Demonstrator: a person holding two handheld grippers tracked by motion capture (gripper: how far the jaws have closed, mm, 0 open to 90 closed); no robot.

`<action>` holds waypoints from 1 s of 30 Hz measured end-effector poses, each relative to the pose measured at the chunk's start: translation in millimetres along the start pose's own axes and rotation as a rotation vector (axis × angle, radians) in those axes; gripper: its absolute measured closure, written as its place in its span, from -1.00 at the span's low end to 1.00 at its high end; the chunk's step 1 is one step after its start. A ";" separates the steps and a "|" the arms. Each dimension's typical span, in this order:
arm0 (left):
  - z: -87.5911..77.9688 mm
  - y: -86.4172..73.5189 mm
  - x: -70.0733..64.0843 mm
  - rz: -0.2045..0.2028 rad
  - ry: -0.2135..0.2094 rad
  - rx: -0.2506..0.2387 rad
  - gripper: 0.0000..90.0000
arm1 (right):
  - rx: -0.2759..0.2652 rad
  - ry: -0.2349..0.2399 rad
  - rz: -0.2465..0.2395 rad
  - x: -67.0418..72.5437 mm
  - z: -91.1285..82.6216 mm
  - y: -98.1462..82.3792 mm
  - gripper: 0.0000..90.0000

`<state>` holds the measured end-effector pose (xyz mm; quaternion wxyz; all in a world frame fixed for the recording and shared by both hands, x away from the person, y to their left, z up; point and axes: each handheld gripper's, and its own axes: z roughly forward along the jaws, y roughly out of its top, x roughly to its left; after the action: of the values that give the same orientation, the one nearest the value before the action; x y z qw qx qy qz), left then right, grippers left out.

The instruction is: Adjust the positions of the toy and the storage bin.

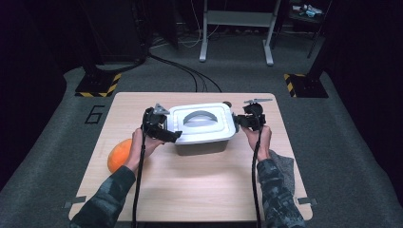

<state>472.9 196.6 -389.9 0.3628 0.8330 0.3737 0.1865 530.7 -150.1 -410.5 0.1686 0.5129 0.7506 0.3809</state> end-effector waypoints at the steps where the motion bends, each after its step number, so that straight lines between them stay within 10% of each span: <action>1: 0.5 -0.8 -2.3 -0.002 -0.006 0.004 -0.93 | -0.001 0.000 -0.003 -0.9 2.5 1.0 0.65; 13: 5.0 -6.6 -13.1 0.047 -0.027 0.047 -0.99 | 0.031 -0.026 -0.003 -0.1 17.4 4.3 0.69; 30: 14.5 -6.4 0.4 0.004 0.003 0.063 -1.00 | 0.043 -0.027 0.042 -3.6 11.8 -0.3 0.65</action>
<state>478.5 193.1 -404.3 0.3357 0.8443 0.3784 0.1767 539.6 -148.6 -418.9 0.1595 0.5371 0.7453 0.3613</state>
